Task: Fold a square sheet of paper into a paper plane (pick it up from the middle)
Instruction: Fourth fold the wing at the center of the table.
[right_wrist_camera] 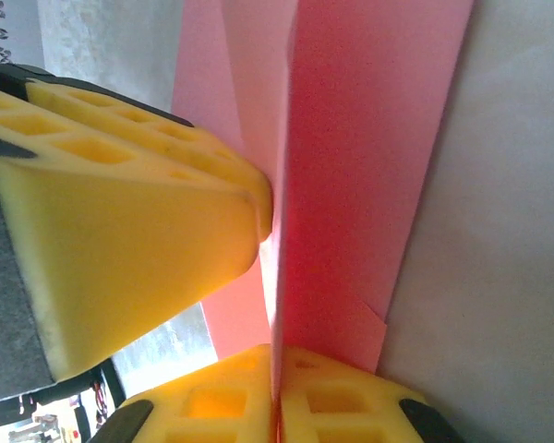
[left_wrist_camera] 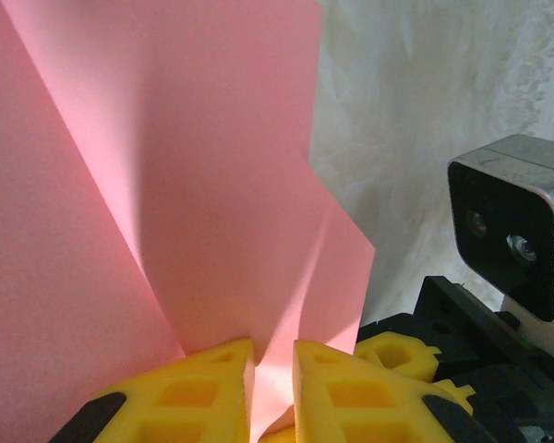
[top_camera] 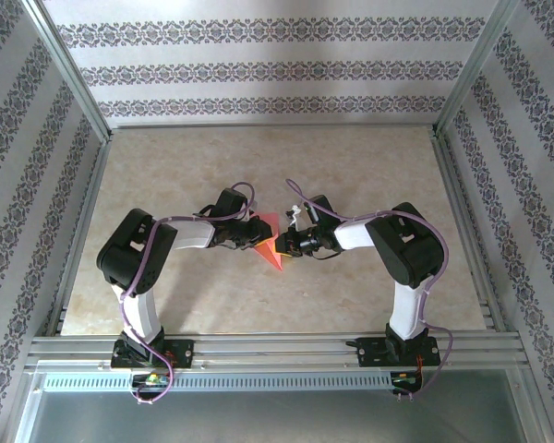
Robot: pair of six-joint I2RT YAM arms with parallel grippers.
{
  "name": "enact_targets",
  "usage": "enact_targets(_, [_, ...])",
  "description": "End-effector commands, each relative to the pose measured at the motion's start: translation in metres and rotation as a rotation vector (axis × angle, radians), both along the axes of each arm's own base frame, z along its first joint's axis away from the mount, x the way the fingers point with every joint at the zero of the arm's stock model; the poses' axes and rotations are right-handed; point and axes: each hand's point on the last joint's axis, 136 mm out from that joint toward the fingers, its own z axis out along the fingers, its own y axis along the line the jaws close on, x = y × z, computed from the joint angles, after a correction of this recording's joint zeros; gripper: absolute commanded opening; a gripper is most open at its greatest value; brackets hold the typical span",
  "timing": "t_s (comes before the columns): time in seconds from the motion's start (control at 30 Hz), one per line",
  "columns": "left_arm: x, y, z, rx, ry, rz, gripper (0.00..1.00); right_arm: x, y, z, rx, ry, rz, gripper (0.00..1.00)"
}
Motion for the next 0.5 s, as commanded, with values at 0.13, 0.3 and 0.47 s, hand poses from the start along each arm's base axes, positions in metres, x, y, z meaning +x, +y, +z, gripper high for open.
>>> enact_targets(0.13, [0.0047, -0.0011, -0.0068, -0.027, 0.005, 0.006, 0.2, -0.0075, -0.0136, -0.0246, -0.068, 0.065, -0.024, 0.15])
enact_targets(0.3, [0.0046, -0.0021, -0.0094, -0.031, 0.014, 0.003, 0.2, -0.0085, -0.0149, -0.0275, -0.079, 0.076, -0.027, 0.15])
enact_targets(0.47, [0.0054, -0.0027, -0.0095, -0.036, 0.012, 0.003, 0.2, -0.0095, -0.0156, -0.0296, -0.089, 0.082, -0.028, 0.12])
